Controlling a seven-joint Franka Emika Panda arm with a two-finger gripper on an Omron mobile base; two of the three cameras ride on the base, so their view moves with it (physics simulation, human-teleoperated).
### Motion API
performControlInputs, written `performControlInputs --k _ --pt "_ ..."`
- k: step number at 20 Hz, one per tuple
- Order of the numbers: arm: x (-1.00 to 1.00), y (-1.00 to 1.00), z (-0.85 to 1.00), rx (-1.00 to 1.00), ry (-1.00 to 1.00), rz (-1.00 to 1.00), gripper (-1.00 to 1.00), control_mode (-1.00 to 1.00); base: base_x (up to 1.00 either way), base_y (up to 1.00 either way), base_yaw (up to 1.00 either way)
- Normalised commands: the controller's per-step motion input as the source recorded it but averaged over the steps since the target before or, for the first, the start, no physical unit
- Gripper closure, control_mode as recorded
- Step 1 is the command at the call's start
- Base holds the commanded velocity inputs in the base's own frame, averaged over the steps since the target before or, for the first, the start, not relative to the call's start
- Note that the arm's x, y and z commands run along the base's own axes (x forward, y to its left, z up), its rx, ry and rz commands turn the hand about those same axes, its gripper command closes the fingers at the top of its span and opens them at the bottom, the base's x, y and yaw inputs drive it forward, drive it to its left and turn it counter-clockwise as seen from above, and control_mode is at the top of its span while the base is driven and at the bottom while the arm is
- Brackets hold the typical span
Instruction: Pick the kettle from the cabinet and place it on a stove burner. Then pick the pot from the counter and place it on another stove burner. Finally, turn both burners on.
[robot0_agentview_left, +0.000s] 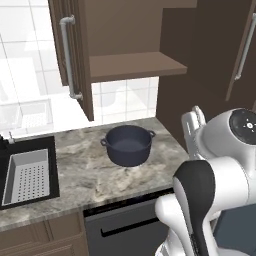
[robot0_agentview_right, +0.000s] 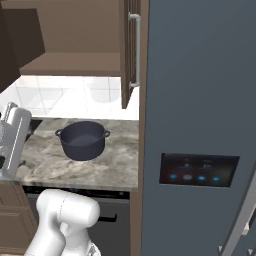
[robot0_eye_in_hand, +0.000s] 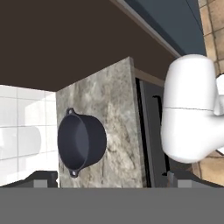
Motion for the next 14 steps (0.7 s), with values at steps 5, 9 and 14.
performControlInputs --k 5,9,14 --pt "0.35 0.00 0.00 0.00 0.07 0.00 -1.00 -1.00 0.00 0.00 0.00" --pt "0.49 0.00 0.00 0.00 0.08 0.00 -1.00 -1.00 0.00 0.00 0.00" --pt "0.49 0.09 0.00 0.00 0.10 0.00 -1.00 -1.00 0.00 0.00 0.00"
